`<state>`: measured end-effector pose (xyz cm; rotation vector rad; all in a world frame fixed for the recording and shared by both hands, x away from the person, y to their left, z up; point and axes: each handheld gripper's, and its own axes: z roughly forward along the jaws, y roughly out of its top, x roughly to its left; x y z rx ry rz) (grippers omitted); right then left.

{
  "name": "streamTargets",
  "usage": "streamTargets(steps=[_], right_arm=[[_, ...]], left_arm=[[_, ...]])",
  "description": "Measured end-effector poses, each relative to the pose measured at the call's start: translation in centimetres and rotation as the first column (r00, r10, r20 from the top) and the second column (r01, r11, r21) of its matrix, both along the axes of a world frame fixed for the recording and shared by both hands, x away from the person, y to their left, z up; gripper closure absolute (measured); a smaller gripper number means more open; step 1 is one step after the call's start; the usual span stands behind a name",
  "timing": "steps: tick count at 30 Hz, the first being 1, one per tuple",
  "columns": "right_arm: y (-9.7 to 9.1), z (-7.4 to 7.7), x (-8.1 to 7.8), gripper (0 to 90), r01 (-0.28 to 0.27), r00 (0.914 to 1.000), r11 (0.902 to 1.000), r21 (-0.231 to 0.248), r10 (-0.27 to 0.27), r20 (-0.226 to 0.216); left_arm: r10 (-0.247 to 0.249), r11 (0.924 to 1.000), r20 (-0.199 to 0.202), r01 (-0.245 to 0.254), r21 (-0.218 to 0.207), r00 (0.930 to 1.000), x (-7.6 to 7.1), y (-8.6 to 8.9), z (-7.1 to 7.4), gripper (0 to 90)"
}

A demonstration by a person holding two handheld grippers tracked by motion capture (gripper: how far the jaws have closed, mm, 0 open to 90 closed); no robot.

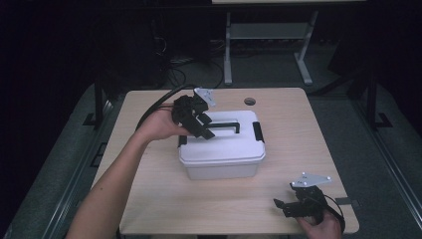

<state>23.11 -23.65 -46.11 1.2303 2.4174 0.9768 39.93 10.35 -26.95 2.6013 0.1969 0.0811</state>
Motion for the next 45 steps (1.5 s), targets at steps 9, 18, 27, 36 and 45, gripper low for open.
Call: streamTargets(steps=[9,18,27,36,45], right_arm=[[0.0,-0.1,-0.1,16.9,0.002,1.0,1.0,-0.002,-0.002,-0.003],[-0.6,0.0,-0.6,17.0,0.019,0.9998,0.9998,0.0,-0.019,0.001],[-0.7,0.0,-0.6,16.9,0.027,0.9996,0.9996,0.0,-0.027,-0.002],[-0.7,-0.1,-0.5,16.9,0.029,0.9996,0.9996,-0.001,-0.029,-0.003],[-0.7,-0.2,-0.5,16.9,0.028,0.9996,0.9996,-0.008,-0.028,-0.004]], left_arm=[[0.031,0.9995,0.009,-0.031,-0.006,0.9995,-0.6,1.8,0.0,40.9],[0.057,0.998,0.004,-0.057,-0.025,0.9983,-1.4,3.5,0.0,40.0],[0.086,0.996,0.004,-0.086,-0.026,0.9963,-1.8,5.5,-0.1,39.0],[0.12,0.9922,-0.001,-0.12,-0.034,0.9928,-2.5,7.8,-0.9,38.1],[0.16,0.9857,-0.019,-0.16,-0.051,0.987,-3.3,10.0,-2.0,37.5]])
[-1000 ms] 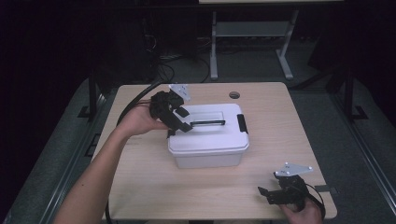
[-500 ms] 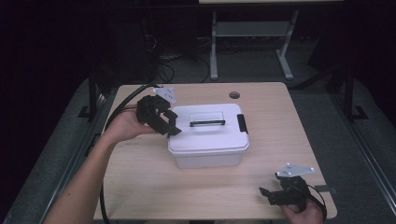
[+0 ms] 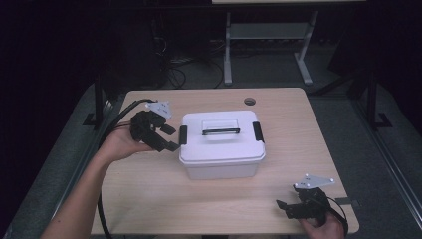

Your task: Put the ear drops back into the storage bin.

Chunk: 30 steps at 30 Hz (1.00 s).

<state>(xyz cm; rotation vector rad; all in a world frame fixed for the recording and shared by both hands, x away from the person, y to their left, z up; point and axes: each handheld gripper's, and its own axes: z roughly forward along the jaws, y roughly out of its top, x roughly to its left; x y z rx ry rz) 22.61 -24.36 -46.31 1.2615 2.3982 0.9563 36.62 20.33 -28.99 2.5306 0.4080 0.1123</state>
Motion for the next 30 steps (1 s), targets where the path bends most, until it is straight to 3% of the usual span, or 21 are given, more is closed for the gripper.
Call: streamTargets(steps=[30], right_arm=[[-0.2,-0.1,-0.1,16.9,0.014,0.9999,0.9998,-0.011,-0.014,0.0]], left_arm=[[0.07,0.9973,-0.017,-0.07,-0.023,0.9974,-2.3,4.8,-3.5,37.4]])
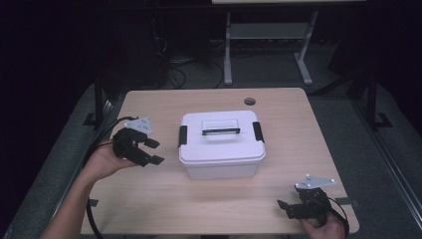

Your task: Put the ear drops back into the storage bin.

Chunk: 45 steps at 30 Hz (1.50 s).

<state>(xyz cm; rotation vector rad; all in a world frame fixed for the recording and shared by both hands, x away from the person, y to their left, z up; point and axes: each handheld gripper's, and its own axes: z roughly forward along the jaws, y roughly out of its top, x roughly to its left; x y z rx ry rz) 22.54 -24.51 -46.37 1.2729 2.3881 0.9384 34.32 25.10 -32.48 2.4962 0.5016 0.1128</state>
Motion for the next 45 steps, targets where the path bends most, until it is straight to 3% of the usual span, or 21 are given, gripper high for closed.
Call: streamTargets(steps=[34,45], right_arm=[[-0.1,-0.1,-0.2,16.9,0.015,0.9998,0.9998,-0.011,-0.016,-0.008],[-0.2,-0.2,-0.3,16.9,0.017,0.9998,0.9998,-0.014,-0.017,-0.009]], left_arm=[[0.076,0.9969,-0.013,-0.076,-0.018,0.997,-3.0,4.2,-4.6,36.5],[0.092,0.9957,-0.008,-0.092,-0.01,0.9957,-4.0,5.2,-5.5,36.4]])
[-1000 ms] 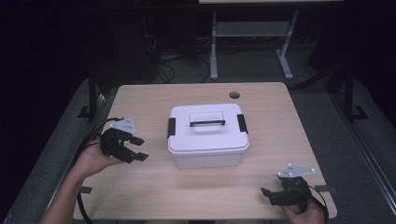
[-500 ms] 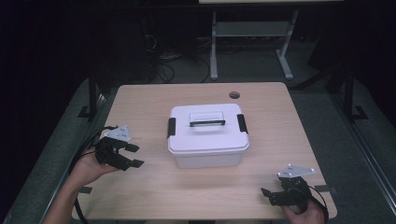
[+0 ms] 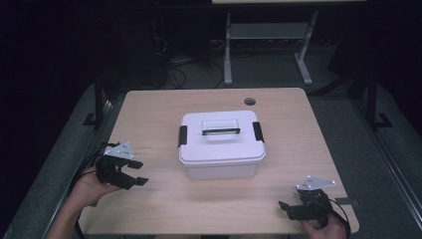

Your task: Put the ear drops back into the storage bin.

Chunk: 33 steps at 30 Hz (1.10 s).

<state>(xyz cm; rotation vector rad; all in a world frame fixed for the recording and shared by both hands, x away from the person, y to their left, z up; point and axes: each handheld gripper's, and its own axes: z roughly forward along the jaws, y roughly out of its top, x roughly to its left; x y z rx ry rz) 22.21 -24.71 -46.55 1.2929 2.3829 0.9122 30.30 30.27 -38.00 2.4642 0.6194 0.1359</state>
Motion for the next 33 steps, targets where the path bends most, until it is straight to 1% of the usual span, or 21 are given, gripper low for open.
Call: streamTargets(steps=[10,14,21,26,33], right_arm=[[-0.1,0.0,-0.1,16.9,0.004,1.0,1.0,-0.002,-0.004,0.0],[-0.2,0.0,-0.2,16.9,0.003,1.0,1.0,-0.001,-0.003,0.005],[-0.1,0.0,-0.3,16.9,-0.002,1.0,1.0,-0.003,0.002,0.005],[-0.2,0.0,-0.3,16.9,-0.005,1.0,1.0,-0.002,0.005,0.006],[-0.2,0.1,-0.5,16.9,-0.004,1.0,1.0,-0.003,0.004,0.008]], left_arm=[[0.02,0.9998,-0.011,-0.019,0.007,0.9997,-0.8,1.0,-0.7,36.1],[0.025,0.9997,-0.008,-0.025,0.008,0.9997,-1.0,1.4,-0.9,36.0],[0.031,0.9995,-0.017,-0.031,0.01,0.9994,-1.0,1.4,-1.1,35.9],[0.027,0.9996,-0.017,-0.027,0.009,0.9995,-1.1,1.4,-1.3,35.9],[0.025,0.9996,-0.034,-0.024,0.017,0.9991,-1.4,1.5,-2.2,35.7]])
